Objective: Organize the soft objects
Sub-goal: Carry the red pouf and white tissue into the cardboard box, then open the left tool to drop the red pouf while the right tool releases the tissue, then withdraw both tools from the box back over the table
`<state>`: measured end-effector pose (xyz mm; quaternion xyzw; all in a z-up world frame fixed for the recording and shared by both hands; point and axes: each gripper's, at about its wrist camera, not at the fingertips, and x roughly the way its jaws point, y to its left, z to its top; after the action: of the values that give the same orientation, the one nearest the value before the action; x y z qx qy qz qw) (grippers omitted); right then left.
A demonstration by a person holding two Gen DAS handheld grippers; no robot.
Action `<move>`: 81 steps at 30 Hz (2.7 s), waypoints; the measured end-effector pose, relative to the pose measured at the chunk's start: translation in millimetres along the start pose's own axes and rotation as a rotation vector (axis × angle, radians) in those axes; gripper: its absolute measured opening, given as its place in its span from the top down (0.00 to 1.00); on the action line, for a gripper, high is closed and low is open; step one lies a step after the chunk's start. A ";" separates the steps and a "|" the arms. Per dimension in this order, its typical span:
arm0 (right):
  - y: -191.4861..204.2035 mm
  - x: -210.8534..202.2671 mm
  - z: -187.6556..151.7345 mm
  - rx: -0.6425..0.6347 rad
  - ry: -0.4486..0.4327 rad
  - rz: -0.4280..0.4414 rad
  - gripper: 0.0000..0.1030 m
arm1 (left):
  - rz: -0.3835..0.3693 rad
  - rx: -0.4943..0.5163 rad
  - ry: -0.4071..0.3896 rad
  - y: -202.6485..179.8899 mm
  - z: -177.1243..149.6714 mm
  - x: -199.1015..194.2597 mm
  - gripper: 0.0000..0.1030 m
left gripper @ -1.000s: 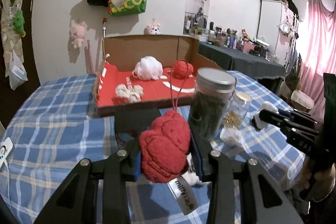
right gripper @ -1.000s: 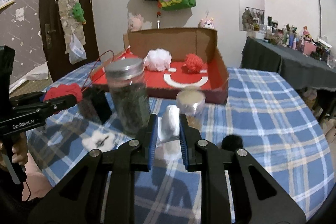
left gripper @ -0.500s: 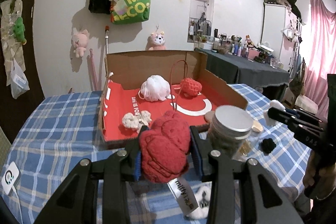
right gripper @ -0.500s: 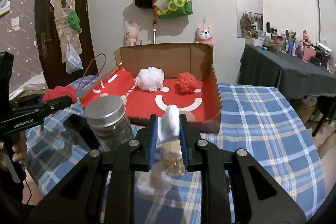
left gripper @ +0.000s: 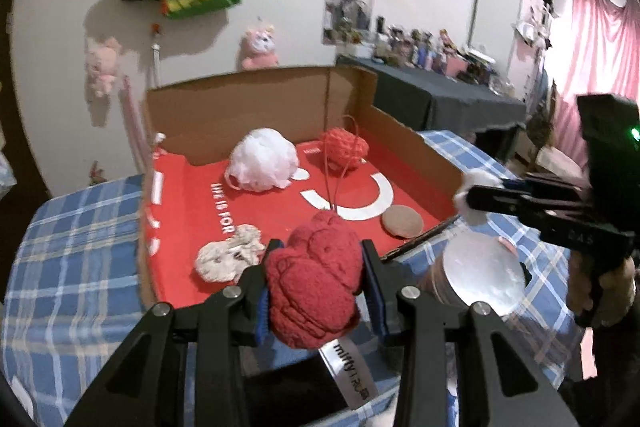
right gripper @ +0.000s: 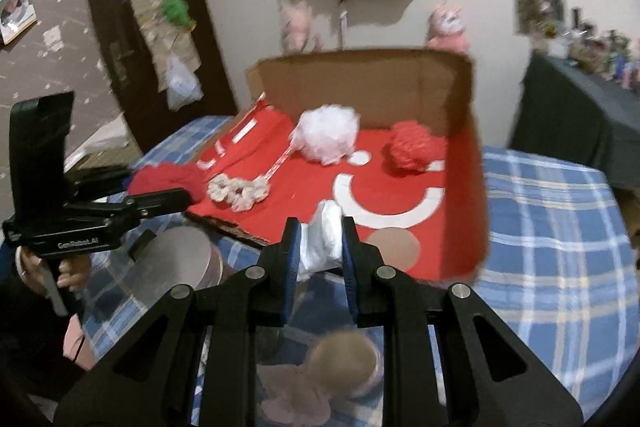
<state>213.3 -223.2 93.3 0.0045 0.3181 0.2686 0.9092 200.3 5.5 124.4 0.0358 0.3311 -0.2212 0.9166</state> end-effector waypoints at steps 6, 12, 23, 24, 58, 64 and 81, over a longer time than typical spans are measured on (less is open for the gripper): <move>-14.3 52.1 29.5 0.003 0.182 0.136 0.82 | -0.090 0.005 0.118 10.3 18.6 37.4 0.61; -27.5 103.8 41.0 0.043 0.360 0.201 0.82 | -0.146 -0.025 0.246 21.1 33.1 83.5 0.61; -43.1 153.6 44.2 0.086 0.537 0.186 0.80 | -0.155 -0.033 0.431 29.2 43.5 143.8 0.60; -41.9 154.5 43.6 0.082 0.548 0.185 0.80 | -0.154 -0.034 0.442 29.2 43.5 145.9 0.60; -22.1 172.9 44.1 -0.033 0.586 0.054 0.50 | -0.130 -0.063 0.503 34.4 40.9 160.6 0.32; -26.0 157.8 51.2 -0.020 0.558 0.013 0.48 | -0.115 -0.089 0.476 37.3 44.3 147.4 0.23; -3.6 7.1 66.4 0.012 0.208 -0.118 0.18 | 0.002 -0.110 0.062 7.4 46.6 -8.0 0.00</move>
<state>258.3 -212.0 141.6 -0.0368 0.4119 0.2115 0.8856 225.6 5.4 165.1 -0.0071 0.3711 -0.2004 0.9067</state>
